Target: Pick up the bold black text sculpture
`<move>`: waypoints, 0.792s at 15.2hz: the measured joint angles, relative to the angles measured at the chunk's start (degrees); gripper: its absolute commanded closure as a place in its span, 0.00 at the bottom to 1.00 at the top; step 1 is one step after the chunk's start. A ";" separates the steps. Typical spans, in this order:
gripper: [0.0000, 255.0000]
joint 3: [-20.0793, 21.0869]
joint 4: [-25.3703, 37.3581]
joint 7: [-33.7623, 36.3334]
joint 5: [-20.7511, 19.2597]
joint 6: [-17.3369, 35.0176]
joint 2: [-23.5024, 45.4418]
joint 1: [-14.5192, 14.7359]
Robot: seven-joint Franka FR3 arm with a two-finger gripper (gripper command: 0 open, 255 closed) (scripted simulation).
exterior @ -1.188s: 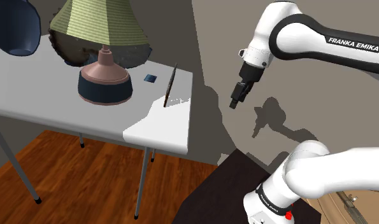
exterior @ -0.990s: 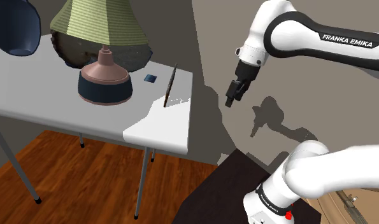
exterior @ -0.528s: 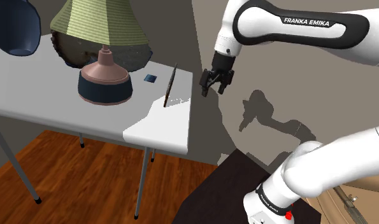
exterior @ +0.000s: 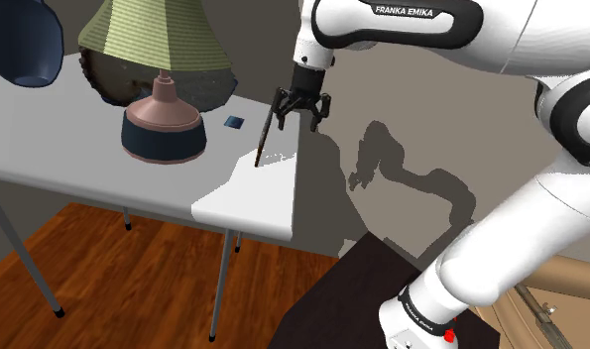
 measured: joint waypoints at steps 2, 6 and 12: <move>0.00 0.50 5.87 5.21 -1.18 -0.84 5.41 0.10; 0.00 0.14 18.61 14.20 -3.35 -4.39 15.36 0.54; 0.00 -0.84 28.66 21.06 -4.89 -6.45 23.91 1.54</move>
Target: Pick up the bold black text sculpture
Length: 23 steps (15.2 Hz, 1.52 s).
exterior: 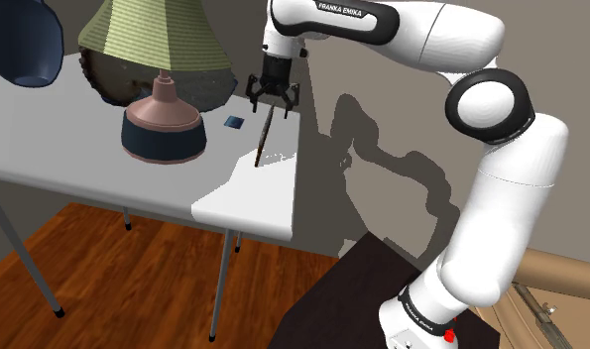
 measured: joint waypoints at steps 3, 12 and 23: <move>0.00 -0.09 -2.42 0.05 0.01 2.35 -0.06 -0.15; 1.00 -0.13 -4.52 0.03 0.01 4.42 -0.15 -0.25; 1.00 -0.07 0.34 0.03 0.00 -0.26 0.06 -0.08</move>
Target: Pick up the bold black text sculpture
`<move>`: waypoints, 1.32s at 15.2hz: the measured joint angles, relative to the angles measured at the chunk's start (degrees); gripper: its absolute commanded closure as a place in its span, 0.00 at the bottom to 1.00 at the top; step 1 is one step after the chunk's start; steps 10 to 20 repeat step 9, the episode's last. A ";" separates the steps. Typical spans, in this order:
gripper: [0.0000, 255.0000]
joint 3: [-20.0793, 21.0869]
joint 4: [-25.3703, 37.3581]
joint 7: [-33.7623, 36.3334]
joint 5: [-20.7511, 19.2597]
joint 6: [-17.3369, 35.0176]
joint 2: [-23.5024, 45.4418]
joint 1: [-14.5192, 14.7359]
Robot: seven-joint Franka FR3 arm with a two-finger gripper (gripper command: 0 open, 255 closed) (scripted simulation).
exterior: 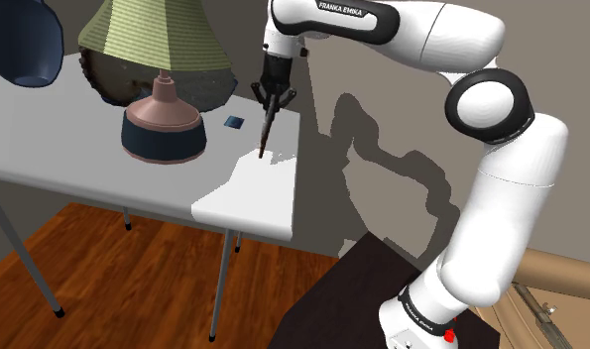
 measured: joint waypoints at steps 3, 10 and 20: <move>1.00 0.03 2.96 0.11 -0.10 -2.47 0.50 0.20; 1.00 0.09 9.90 0.30 -0.45 -7.77 2.15 0.73; 1.00 0.09 9.90 0.30 -0.45 -7.77 2.15 0.73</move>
